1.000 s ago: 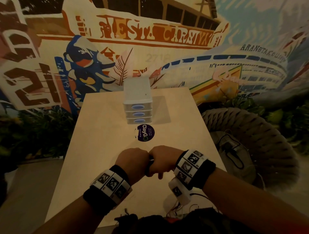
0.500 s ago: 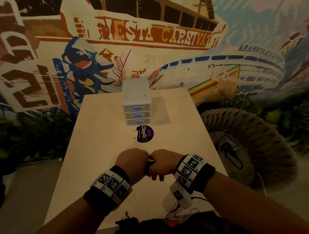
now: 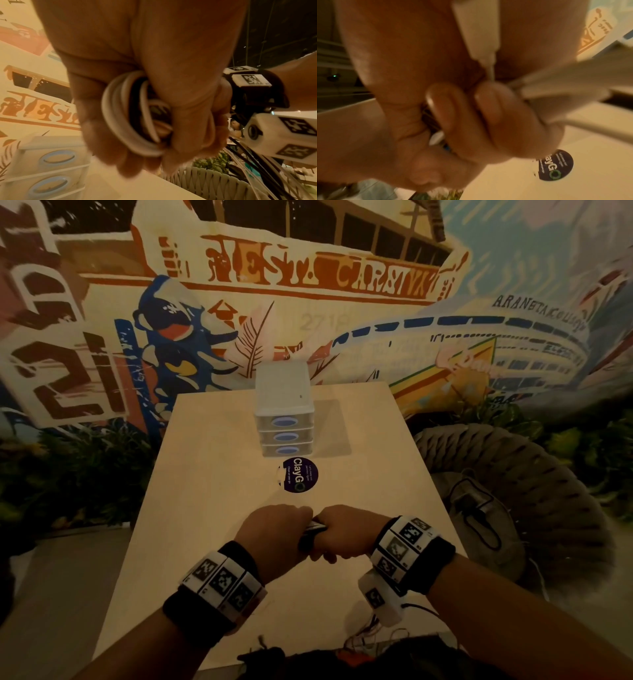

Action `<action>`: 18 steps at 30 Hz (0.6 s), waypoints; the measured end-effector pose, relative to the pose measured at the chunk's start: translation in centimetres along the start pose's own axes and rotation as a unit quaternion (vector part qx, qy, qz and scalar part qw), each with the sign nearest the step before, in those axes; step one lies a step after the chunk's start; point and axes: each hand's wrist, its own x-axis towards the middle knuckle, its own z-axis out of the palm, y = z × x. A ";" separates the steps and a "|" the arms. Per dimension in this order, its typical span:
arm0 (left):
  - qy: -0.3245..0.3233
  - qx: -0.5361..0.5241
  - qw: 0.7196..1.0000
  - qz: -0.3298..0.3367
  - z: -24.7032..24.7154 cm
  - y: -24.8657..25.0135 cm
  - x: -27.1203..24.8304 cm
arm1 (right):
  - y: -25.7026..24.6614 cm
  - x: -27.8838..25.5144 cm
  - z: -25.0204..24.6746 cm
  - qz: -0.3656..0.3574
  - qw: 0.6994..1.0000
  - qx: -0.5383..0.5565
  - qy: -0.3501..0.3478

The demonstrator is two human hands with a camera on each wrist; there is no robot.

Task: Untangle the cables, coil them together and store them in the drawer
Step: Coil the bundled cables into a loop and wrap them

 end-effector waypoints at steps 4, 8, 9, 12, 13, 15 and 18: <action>0.111 -0.122 0.986 0.028 -0.7 -1.7 -0.9 | 0.5 -1.2 -1.5 -0.018 0.996 0.080 0.028; 0.142 -0.308 0.941 0.023 -2.5 -4.5 -1.4 | 1.1 -2.6 -3.0 -0.073 0.946 0.310 0.060; 0.137 -0.344 0.928 0.032 -2.6 -4.8 -1.3 | 0.8 -2.8 -3.1 -0.089 0.933 0.345 0.057; 0.110 -0.409 0.901 0.096 -2.8 -3.9 -1.0 | -0.8 -3.2 -2.5 -0.141 0.909 0.391 0.023; 0.103 -0.429 0.888 0.129 -2.9 -3.2 -0.9 | -1.3 -3.1 -2.3 -0.155 0.909 0.386 0.015; 0.090 -0.482 0.851 0.188 -3.4 -1.9 -1.1 | -2.3 -3.1 -1.9 -0.175 0.914 0.366 0.010; 0.083 -0.543 0.802 0.235 -4.7 -0.7 -1.9 | -3.6 -3.8 -1.4 -0.224 0.907 0.355 -0.022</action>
